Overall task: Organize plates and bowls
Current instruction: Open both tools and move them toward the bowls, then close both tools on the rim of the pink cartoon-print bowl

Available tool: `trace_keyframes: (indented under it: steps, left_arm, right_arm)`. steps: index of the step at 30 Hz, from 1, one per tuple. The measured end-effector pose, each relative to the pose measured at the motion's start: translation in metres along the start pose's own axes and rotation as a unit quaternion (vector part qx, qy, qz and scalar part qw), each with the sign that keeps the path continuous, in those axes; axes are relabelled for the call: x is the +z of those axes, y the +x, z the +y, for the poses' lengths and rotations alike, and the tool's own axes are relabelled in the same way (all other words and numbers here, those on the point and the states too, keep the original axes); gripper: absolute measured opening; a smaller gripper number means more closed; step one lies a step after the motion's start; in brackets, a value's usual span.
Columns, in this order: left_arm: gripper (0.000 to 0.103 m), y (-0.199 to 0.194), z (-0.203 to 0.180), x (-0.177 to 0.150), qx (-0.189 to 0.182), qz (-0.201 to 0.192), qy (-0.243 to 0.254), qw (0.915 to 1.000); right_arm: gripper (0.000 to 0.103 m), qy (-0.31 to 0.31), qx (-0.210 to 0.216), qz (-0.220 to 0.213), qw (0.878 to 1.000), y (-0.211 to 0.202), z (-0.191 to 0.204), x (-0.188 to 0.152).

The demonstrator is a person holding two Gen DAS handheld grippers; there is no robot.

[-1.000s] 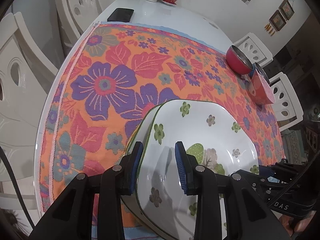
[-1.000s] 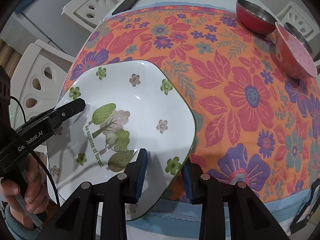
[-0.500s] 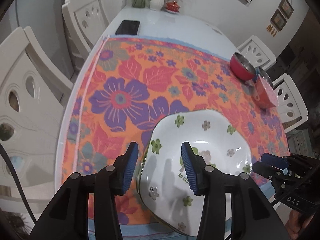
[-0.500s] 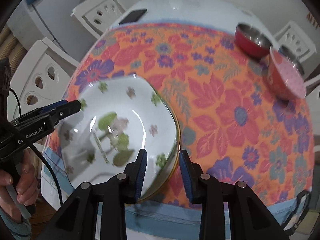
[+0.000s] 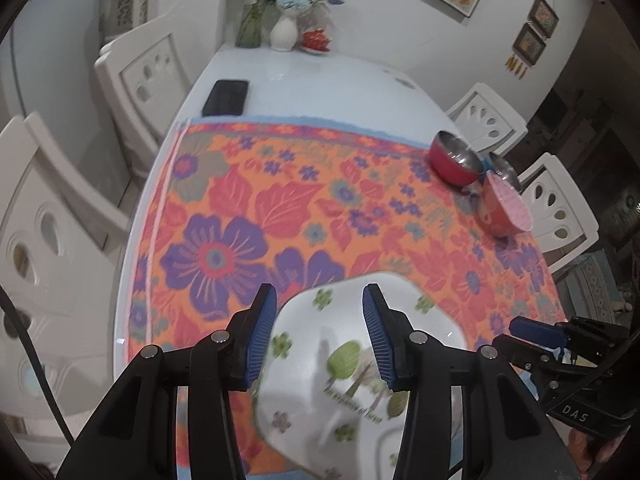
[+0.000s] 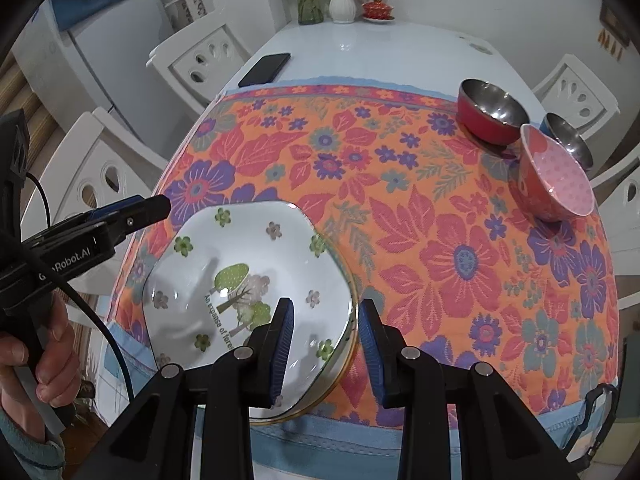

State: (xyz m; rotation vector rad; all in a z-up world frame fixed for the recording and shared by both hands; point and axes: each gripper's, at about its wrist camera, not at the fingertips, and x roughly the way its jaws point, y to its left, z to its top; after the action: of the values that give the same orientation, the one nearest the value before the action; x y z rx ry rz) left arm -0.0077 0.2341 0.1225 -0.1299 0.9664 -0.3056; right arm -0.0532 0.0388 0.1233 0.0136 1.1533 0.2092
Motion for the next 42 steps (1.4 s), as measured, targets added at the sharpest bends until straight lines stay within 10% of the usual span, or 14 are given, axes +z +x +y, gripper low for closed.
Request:
trace_keyframes:
  steps: [15,28,35,42]
  left_arm:
    - [0.044,0.028,-0.122,0.042,-0.043,-0.009,0.076,0.9961]
    - [0.048,0.100,-0.229,0.064,-0.059,0.021,0.030,0.9976]
    - [0.048,0.168,-0.258,0.082,-0.083,0.048,-0.022,0.9952]
    - [0.048,0.208,-0.271,0.092,-0.072,0.056,-0.043,0.9949]
  right_arm:
    - [0.042,0.068,-0.051,-0.034,0.996,-0.034,-0.102,0.001]
    - [0.050,0.094,-0.063,-0.043,0.993,-0.042,-0.258,0.011]
    - [0.050,0.179,0.007,-0.047,0.983,-0.014,-0.371,0.037]
    - [0.050,0.183,0.061,-0.038,0.980,0.023,-0.393,0.071]
